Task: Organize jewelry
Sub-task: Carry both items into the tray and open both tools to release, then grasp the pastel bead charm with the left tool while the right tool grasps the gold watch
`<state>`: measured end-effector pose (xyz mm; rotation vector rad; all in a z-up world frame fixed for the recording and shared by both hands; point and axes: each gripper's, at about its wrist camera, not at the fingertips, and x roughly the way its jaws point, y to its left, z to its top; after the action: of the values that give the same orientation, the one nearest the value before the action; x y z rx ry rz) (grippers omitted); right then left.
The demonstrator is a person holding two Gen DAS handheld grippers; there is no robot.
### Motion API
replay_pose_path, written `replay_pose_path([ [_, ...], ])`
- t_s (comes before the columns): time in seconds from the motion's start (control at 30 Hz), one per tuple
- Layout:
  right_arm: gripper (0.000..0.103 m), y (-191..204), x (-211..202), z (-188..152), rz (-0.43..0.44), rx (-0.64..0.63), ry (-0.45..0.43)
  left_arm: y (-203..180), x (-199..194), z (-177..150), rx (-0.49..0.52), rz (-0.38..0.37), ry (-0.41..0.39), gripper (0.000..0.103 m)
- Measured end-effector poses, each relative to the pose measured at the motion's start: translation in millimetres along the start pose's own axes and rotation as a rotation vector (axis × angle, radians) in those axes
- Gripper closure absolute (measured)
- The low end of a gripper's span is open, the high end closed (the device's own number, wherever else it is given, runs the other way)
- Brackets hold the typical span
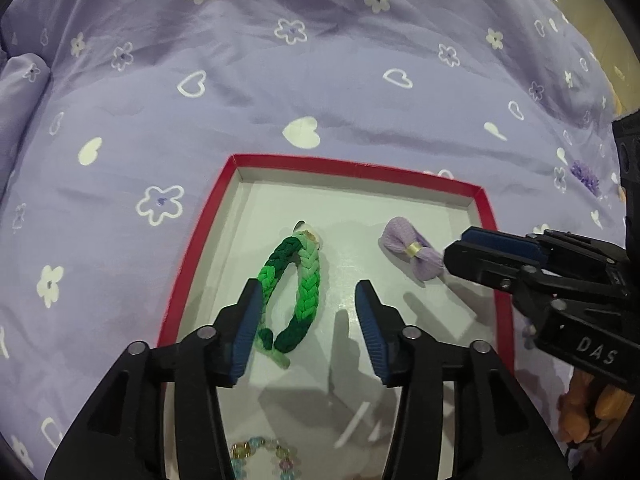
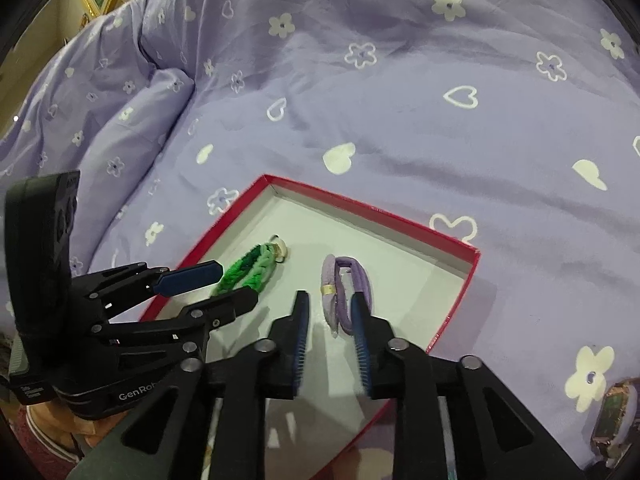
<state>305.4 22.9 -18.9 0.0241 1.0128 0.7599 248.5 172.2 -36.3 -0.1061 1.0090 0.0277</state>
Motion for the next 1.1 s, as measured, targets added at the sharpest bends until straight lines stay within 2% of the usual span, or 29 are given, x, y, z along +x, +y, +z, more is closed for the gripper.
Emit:
replay_pose_path([
  [0.2,0.074,-8,-37,-8,-0.003,0.017,-0.048,-14,-28,-6,-0.004,-0.024,-0.045,0.052],
  [0.47,0.072,-44,-86,-34,-0.057,0.089,-0.085,-53,-53,-14,0.033,-0.075,-0.081,0.049],
  [0.83,0.072,-85,-140,-64,-0.127,0.165,-0.139,-102,-64,-18,0.101,-0.139,-0.08,0.049],
  [1.1,0.072,-111,-151,-81,-0.16,0.211,-0.137,-143,-62,-23,0.201,-0.183,-0.055,0.045],
])
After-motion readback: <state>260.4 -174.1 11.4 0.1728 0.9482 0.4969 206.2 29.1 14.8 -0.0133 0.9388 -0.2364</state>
